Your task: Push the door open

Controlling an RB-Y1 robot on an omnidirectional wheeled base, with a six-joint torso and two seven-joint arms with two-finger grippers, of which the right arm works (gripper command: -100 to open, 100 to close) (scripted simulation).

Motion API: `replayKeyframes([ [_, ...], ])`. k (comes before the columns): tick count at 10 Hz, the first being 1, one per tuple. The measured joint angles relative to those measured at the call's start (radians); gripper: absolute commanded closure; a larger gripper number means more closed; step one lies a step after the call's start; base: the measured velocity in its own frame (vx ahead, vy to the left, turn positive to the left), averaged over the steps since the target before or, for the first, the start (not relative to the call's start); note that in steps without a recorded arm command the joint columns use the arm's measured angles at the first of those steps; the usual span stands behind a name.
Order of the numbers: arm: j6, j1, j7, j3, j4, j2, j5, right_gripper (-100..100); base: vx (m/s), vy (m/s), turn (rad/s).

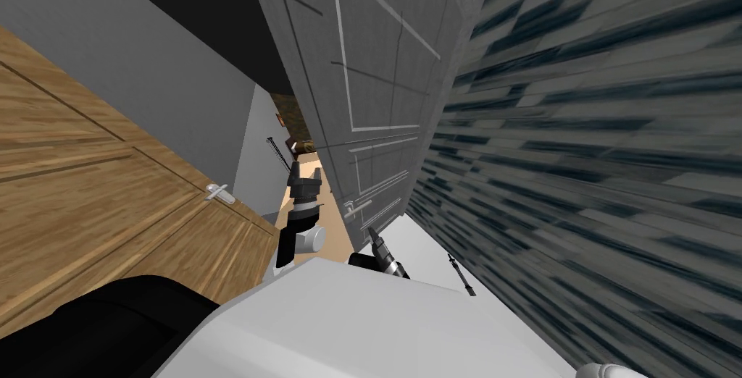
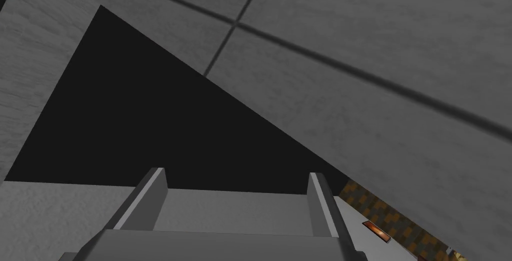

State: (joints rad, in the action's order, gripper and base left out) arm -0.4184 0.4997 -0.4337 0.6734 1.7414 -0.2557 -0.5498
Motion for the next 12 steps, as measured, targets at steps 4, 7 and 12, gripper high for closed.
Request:
replayKeyframes([
  [4, 0.012, -0.013, 0.002, -0.001, -0.007, 0.012, 0.002, -100, 0.136, 0.122, 0.034],
  [7, 0.029, -0.029, 0.004, -0.003, -0.015, 0.025, 0.005, -100, 0.161, 0.145, 0.04],
  [12, 0.037, -0.04, 0.006, -0.005, -0.025, 0.036, 0.008, 100, 0.032, 0.025, 0.006],
])
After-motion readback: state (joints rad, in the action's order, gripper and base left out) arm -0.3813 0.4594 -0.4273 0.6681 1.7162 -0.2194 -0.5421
